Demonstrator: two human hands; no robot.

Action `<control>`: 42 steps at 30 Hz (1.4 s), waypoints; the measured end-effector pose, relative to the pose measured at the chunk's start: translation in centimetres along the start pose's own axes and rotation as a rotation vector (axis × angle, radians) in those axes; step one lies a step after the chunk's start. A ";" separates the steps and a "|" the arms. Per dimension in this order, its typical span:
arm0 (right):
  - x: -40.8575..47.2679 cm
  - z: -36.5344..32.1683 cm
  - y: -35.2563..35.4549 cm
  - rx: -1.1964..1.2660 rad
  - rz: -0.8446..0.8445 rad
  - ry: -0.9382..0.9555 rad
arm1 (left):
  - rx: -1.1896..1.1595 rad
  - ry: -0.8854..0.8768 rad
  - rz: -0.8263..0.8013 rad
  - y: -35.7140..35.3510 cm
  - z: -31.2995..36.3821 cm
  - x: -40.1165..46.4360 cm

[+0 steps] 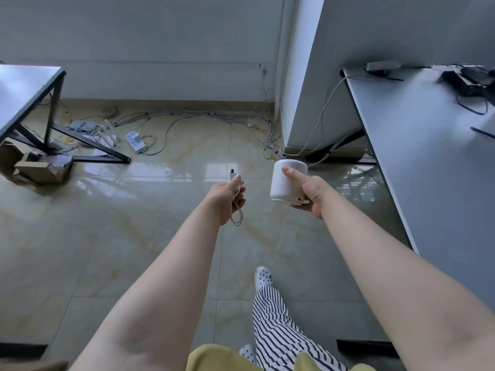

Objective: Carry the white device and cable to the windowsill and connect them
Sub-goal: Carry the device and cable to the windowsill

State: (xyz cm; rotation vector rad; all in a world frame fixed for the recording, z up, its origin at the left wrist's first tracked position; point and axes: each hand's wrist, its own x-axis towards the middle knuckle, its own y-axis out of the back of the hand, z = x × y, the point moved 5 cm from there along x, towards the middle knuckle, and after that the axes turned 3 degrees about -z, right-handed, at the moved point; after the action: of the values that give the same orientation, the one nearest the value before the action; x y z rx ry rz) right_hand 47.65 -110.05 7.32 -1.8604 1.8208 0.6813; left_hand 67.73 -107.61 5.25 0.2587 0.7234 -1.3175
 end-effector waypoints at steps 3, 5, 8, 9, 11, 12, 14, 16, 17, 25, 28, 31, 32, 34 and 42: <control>3.3 -2.7 -0.8 0.003 -0.030 0.010 | 0.002 -0.003 0.011 -0.3 2.5 3.1; 6.0 -4.6 -1.5 0.009 -0.045 0.008 | 0.001 -0.003 0.021 -0.6 4.5 5.5; 9.7 -7.6 -2.4 0.002 -0.069 0.002 | -0.011 -0.004 0.026 -1.2 7.8 8.9; 10.9 -8.6 -2.7 -0.001 -0.077 -0.004 | -0.017 -0.005 0.035 -1.4 8.9 10.0; 13.2 -10.9 -3.3 -0.006 -0.093 -0.005 | -0.035 -0.015 0.048 -1.8 11.2 12.2; 14.3 -12.1 -3.5 -0.012 -0.096 -0.001 | -0.044 -0.023 0.055 -1.9 12.4 13.2; 16.2 -14.3 -4.0 -0.023 -0.104 0.004 | -0.056 -0.034 0.063 -2.1 14.4 15.0; 18.1 -16.4 -4.7 -0.042 -0.110 0.007 | -0.068 -0.044 0.059 -2.2 16.5 16.9; 18.8 -17.1 -5.0 -0.048 -0.111 0.010 | -0.068 -0.048 0.061 -2.2 17.1 17.5; 27.6 -23.9 -9.6 -0.077 -0.157 0.008 | -0.086 -0.062 0.086 -0.7 24.3 26.5; 31.5 -26.5 -11.8 -0.072 -0.163 0.016 | -0.080 -0.058 0.087 0.4 27.2 30.7; 35.8 -29.3 -14.3 -0.064 -0.154 0.019 | -0.074 -0.060 0.078 1.9 30.4 35.2; 37.1 -30.3 -15.1 -0.059 -0.153 0.017 | -0.069 -0.055 0.074 2.3 31.5 36.6; 39.4 -32.1 -16.7 -0.055 -0.144 0.012 | -0.054 -0.043 0.067 3.2 33.6 39.1; 47.4 -39.3 -21.8 -0.061 -0.116 0.020 | -0.048 -0.057 0.059 5.6 42.5 47.7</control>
State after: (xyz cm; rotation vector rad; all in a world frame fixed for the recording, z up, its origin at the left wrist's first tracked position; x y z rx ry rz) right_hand 71.28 -170.93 7.61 -2.0011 1.7058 0.6857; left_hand 90.67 -167.46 6.99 0.2019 0.6931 -1.2450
